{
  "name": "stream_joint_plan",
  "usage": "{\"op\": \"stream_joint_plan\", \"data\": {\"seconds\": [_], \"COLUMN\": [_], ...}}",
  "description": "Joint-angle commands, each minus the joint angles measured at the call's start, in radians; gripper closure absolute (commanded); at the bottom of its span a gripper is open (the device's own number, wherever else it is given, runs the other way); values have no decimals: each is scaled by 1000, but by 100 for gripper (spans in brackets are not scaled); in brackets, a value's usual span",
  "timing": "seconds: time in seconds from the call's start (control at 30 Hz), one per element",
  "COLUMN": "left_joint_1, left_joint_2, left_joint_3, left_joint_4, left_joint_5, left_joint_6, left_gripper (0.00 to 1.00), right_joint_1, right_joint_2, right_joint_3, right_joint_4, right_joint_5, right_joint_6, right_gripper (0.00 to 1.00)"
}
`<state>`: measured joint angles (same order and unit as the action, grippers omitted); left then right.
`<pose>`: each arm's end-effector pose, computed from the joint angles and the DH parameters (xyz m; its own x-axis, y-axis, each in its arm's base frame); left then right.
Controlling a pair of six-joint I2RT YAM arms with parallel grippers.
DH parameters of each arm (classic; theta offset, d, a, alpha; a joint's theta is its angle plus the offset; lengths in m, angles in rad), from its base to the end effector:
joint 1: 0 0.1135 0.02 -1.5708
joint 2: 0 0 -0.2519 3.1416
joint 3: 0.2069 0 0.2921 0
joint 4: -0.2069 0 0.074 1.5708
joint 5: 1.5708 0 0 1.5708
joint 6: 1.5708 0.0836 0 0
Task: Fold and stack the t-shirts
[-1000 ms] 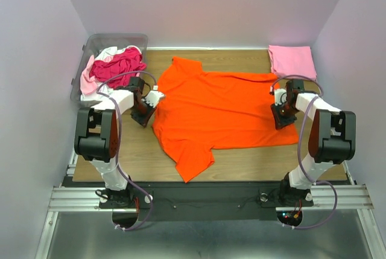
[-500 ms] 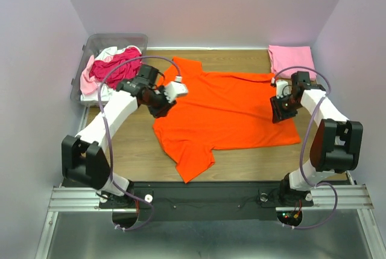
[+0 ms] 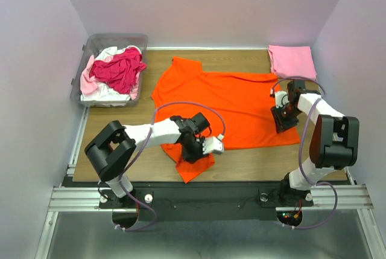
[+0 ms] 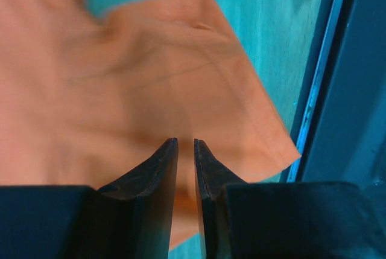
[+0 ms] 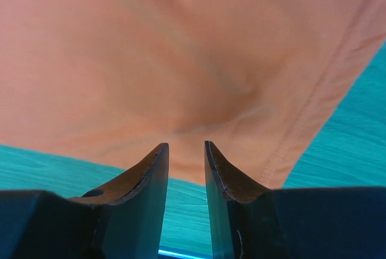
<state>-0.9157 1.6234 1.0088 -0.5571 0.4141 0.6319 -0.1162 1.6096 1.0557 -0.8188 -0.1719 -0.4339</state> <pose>0.1926 -0.3059 0.1105 0.0321 0.8458 -0.5325 0.9942 -0.0816 -0.0696 0.3346 -0.0247 0.1126 -0.9176 -0.3099 -0.2491 -0.3361 0.9393 0.0694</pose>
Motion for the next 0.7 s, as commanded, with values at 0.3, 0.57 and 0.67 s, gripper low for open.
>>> {"op": "stream_joint_plan", "data": {"seconds": [0.3,0.57,0.67], "left_joint_1": [-262,182,280], "left_joint_2": [-135,-195,-148], "left_joint_3": [-105,158,143], "left_joint_4": [-64,-155,-93], "left_joint_5": [106,85,-52], "left_joint_6": [71,90,130], "left_gripper": [77,69,68], "right_joint_1": [1,1,0], "right_joint_2": [-83,-157,-87], "right_joint_3": [-108,1,6], "right_joint_4": [-17,-71,-30], "right_joint_5": [74,8,25], "right_joint_6": [-120,-112,-92], "right_gripper": [64,63,63]}}
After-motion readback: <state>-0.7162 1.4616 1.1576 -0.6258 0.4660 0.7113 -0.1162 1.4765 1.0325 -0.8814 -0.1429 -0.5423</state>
